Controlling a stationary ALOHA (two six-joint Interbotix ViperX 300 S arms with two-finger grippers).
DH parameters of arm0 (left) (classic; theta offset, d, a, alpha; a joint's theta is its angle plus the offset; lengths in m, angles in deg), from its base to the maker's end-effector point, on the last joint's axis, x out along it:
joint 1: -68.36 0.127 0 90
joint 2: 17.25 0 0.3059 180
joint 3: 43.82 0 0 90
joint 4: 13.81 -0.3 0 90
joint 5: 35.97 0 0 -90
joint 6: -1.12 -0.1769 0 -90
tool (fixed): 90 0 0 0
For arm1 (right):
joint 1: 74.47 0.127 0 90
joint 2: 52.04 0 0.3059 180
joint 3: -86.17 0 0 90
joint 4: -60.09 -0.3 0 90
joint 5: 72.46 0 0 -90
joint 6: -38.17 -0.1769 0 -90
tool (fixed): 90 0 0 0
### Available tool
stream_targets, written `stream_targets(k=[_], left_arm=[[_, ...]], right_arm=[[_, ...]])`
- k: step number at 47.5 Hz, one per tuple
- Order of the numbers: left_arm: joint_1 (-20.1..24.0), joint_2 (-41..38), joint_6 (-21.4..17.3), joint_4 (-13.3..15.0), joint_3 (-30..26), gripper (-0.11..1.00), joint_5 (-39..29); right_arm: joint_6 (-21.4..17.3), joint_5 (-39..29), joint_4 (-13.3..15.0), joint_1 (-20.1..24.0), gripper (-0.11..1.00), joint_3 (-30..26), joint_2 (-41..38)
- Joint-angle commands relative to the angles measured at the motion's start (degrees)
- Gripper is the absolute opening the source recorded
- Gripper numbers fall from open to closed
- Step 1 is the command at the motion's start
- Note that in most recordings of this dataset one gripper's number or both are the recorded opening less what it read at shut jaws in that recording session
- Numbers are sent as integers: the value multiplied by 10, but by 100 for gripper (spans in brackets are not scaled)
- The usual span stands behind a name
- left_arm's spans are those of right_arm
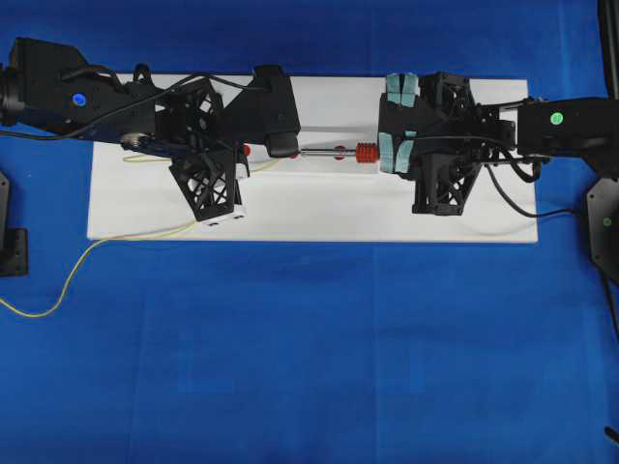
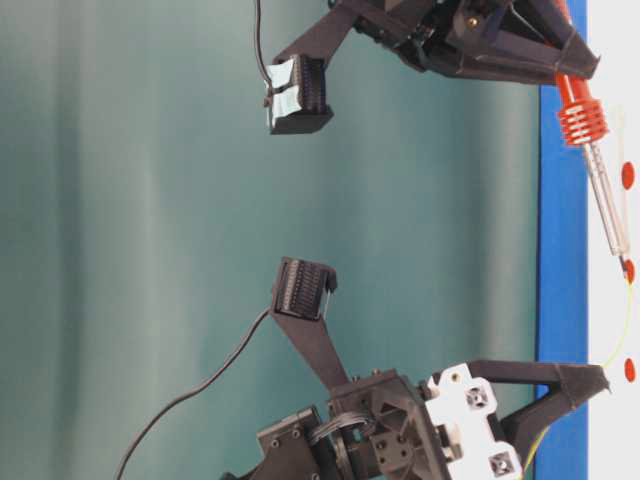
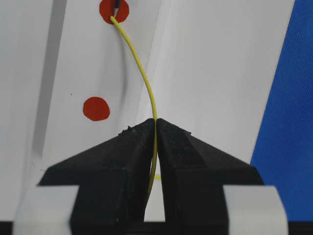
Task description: Touch the tip of the soldering iron to the tip of the solder at the mark.
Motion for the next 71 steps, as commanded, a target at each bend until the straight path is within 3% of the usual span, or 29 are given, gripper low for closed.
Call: stream_targets(k=[1,71], left_arm=[[1,7,-1,-1,-13,3,3],[-7,-2,-2,-2,-33,3,-30]], right_arm=[[0,7,1,-2,8,-15,4],[0,4,1,-2,8,-10,-8]])
